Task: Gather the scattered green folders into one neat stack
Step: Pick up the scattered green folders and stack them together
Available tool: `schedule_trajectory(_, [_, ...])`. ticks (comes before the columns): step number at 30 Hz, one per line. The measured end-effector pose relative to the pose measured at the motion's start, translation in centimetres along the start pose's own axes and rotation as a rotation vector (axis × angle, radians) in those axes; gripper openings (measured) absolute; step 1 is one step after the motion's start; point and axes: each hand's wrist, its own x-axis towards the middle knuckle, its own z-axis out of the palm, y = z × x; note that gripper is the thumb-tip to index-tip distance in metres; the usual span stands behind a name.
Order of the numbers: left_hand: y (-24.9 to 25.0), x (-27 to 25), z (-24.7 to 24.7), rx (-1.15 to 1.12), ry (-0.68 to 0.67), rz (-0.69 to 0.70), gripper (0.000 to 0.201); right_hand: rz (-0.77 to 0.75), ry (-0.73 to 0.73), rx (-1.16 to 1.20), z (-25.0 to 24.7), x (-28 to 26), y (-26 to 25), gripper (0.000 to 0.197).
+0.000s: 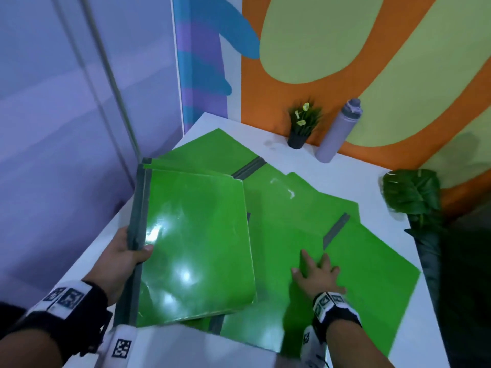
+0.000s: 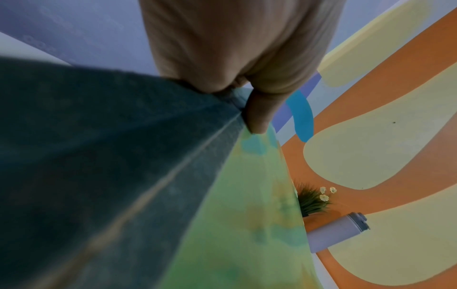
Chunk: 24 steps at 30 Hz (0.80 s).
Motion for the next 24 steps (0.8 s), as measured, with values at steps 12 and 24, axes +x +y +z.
schedule_trajectory(12, [-0.8,-9.5,5.9,0.068,-0.278,-0.047,0.047,-0.103,-0.095,0.403,0.6,-11.5,3.0,0.080])
schedule_trajectory(24, [-5.5,-10.3,12.8,0.893,-0.341,0.097,0.077,0.138,-0.029,1.128,-1.7,-15.2,10.4,0.075])
